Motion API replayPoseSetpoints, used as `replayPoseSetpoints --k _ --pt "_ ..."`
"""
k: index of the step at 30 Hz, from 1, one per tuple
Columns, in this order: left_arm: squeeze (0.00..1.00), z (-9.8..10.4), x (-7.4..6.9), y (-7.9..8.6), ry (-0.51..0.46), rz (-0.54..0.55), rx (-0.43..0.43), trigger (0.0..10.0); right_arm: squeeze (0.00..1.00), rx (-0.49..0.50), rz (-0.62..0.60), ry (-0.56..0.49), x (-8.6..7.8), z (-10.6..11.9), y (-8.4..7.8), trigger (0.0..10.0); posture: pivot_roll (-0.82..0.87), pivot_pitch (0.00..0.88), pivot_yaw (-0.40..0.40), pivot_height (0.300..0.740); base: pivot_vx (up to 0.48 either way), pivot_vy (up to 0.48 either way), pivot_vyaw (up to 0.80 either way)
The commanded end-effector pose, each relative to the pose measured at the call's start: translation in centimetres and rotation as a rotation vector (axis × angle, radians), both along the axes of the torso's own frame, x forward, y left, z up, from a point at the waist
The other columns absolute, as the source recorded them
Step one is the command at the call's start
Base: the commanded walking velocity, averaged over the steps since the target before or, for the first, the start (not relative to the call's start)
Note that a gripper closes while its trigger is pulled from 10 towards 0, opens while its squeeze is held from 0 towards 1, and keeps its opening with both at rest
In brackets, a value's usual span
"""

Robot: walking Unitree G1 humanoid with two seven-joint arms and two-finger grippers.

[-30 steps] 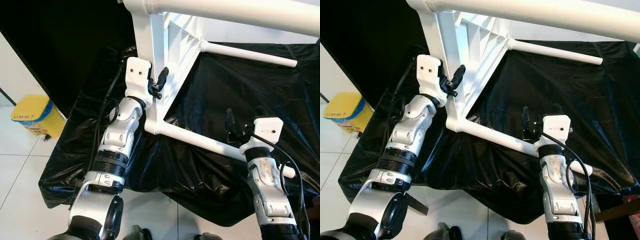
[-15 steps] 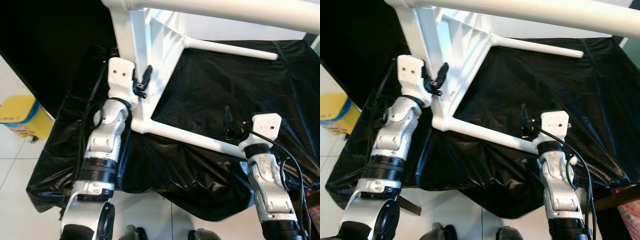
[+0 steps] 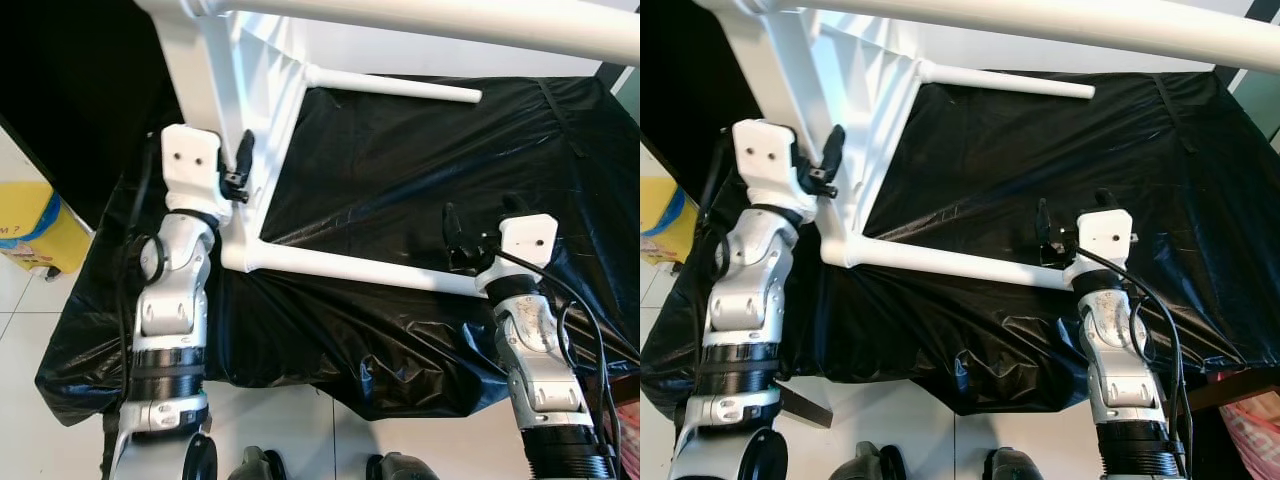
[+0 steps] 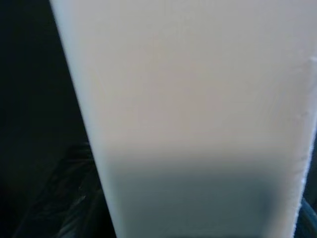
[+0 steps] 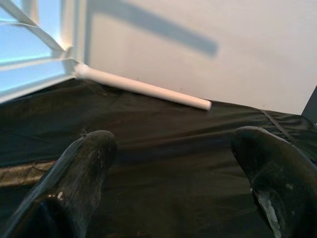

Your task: Building children table

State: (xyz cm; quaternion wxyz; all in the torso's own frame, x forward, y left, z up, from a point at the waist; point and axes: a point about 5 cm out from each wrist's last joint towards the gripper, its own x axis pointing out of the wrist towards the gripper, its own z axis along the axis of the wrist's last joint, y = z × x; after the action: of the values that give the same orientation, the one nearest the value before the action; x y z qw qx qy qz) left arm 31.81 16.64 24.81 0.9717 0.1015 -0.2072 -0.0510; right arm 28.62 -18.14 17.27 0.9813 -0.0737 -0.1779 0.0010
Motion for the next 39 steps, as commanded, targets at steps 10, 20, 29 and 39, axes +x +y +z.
replayPoseSetpoints --k 10,20,29,39 --pt "0.00 1.5 -4.0 5.5 -0.165 0.590 -0.124 0.0 0.00 0.005 0.035 0.010 0.6 -0.1 0.4 10.0 -0.08 0.107 -0.046 0.740 0.000 0.000 0.00" --pt "0.00 1.2 -3.8 4.0 -0.113 0.461 -0.107 10.0 0.00 0.003 0.056 0.008 1.1 -0.1 0.8 10.0 -0.08 0.100 -0.045 0.740 0.000 0.000 0.00" --pt "1.00 1.1 -3.7 2.1 -0.102 0.361 0.068 10.0 0.00 0.007 0.046 0.006 0.8 -0.2 0.7 10.0 -0.08 0.104 -0.031 0.740 0.000 0.000 0.00" --pt "0.00 0.8 -5.3 1.9 -0.132 0.391 0.066 10.0 0.00 0.013 0.044 0.007 0.7 -0.4 0.9 10.0 -0.09 0.104 -0.028 0.740 0.000 0.000 0.00"
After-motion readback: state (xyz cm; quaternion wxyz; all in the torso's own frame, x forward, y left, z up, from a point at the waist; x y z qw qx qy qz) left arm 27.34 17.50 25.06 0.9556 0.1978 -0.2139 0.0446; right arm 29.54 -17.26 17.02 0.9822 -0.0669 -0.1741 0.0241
